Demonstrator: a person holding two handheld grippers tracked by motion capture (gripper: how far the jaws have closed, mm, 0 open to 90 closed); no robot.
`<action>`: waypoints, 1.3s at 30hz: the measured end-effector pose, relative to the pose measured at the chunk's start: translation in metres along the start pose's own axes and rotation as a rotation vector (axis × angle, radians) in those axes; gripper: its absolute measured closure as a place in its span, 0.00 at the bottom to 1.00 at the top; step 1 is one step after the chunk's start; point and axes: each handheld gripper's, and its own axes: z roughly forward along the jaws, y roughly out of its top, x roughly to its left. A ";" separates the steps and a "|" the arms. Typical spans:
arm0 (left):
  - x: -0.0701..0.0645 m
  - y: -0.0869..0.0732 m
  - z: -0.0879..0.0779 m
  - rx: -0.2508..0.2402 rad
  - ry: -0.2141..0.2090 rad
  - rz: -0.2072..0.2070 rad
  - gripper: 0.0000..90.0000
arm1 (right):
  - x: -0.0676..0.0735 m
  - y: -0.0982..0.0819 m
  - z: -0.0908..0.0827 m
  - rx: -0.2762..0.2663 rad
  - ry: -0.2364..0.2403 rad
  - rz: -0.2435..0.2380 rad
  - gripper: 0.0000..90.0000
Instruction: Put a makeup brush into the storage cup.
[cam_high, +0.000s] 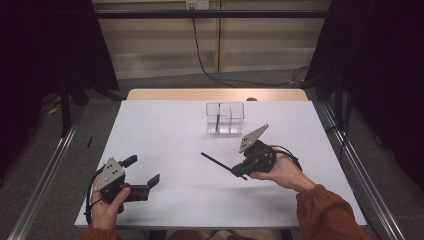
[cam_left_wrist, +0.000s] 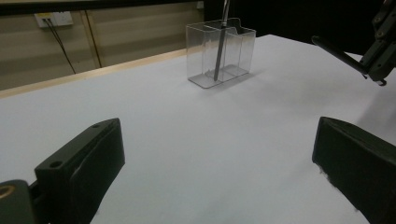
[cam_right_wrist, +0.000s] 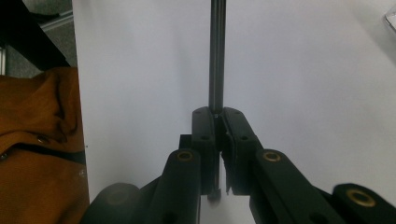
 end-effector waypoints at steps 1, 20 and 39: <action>0.000 0.000 0.000 0.002 0.002 -0.001 0.02 | 0.000 0.001 0.000 0.009 0.001 -0.006 0.93; 0.002 0.005 0.003 0.045 -0.025 0.005 0.02 | -0.003 0.012 0.006 0.226 -0.010 -0.018 0.93; -0.007 0.022 0.011 0.081 -0.096 0.053 0.03 | 0.002 0.016 0.008 0.281 0.008 -0.066 0.93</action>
